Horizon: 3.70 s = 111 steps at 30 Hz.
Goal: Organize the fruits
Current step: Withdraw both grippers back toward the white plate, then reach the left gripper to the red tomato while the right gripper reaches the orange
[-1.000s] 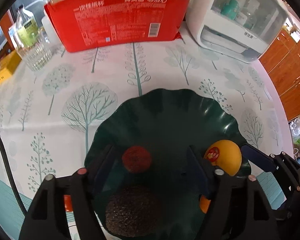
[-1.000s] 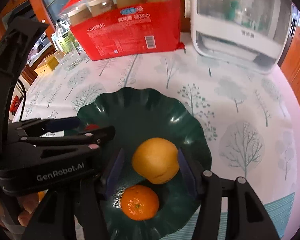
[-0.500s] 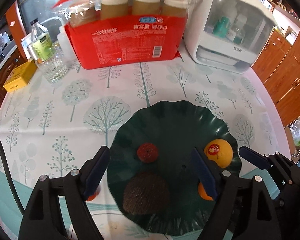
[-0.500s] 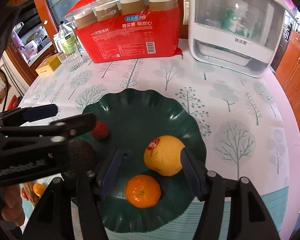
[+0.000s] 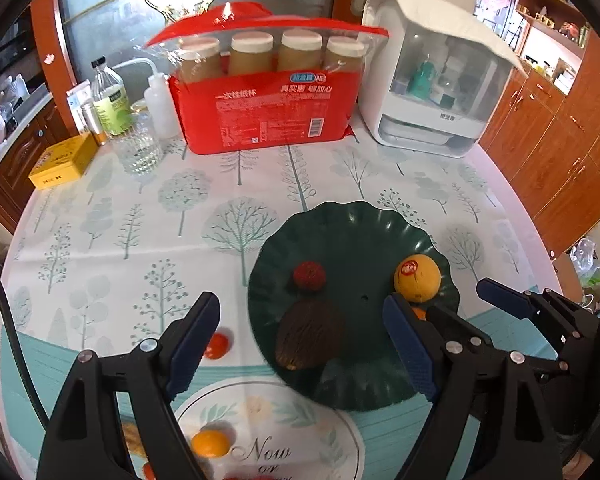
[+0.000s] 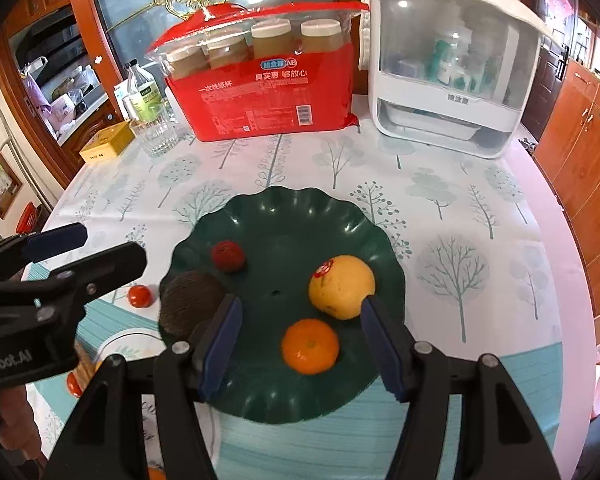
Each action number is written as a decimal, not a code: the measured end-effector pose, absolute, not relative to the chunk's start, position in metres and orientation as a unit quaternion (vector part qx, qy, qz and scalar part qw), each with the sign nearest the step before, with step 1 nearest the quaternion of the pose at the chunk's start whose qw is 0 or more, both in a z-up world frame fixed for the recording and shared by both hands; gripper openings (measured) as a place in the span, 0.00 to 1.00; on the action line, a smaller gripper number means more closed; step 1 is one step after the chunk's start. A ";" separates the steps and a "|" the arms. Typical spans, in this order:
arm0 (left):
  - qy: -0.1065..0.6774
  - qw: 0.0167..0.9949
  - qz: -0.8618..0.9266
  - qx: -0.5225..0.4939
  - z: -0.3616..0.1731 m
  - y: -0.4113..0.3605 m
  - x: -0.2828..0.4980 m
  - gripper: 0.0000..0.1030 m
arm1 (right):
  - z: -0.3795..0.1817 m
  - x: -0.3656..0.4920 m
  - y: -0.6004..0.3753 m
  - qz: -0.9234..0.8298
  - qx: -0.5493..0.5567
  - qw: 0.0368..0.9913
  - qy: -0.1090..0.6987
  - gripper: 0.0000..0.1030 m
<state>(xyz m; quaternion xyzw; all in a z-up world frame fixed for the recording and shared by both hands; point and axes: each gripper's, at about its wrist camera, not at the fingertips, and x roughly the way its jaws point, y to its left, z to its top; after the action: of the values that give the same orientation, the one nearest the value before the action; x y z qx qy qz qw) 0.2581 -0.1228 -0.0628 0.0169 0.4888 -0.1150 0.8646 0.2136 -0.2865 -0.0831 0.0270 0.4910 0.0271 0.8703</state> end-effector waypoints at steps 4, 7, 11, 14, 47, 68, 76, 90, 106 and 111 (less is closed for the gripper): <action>0.478 0.870 -0.118 0.022 -0.049 -0.108 0.238 0.81 | -0.077 0.199 -0.277 0.023 0.040 0.870 0.492 0.61; 0.473 0.872 -0.120 0.026 -0.040 -0.096 0.223 0.81 | -0.072 0.188 -0.269 0.018 0.043 0.871 0.489 0.61; 0.465 0.876 -0.126 0.034 -0.028 -0.079 0.201 0.81 | -0.060 0.168 -0.257 0.013 0.050 0.874 0.483 0.61; 0.455 0.881 -0.128 0.041 -0.018 -0.064 0.183 0.82 | -0.050 0.154 -0.247 0.008 0.053 0.878 0.475 0.60; 0.488 0.859 -0.141 0.061 -0.062 0.071 0.093 0.85 | -0.071 0.042 -0.166 -0.034 0.091 0.856 0.508 0.61; 0.561 0.814 -0.147 0.037 -0.153 0.062 0.112 0.70 | -0.156 0.047 -0.151 0.023 0.076 0.807 0.586 0.60; 0.574 0.806 -0.142 0.037 -0.173 0.047 0.123 0.58 | -0.164 0.056 -0.154 0.037 0.065 0.803 0.592 0.52; 0.592 0.794 -0.133 0.016 -0.189 0.050 0.136 0.36 | -0.174 0.066 -0.141 0.068 0.049 0.798 0.597 0.39; 0.590 0.794 -0.150 0.012 -0.178 0.054 0.121 0.35 | -0.171 0.067 -0.131 0.078 0.048 0.800 0.593 0.38; 0.579 0.796 -0.175 0.022 -0.162 0.041 0.110 0.35 | -0.167 0.065 -0.124 0.084 0.050 0.801 0.590 0.38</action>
<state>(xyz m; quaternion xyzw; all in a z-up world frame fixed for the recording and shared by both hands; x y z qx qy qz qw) 0.1103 0.0410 -0.1624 0.0224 0.5791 -0.1754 0.7959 0.0646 -0.1244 -0.1667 0.0502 0.5901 0.0844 0.8013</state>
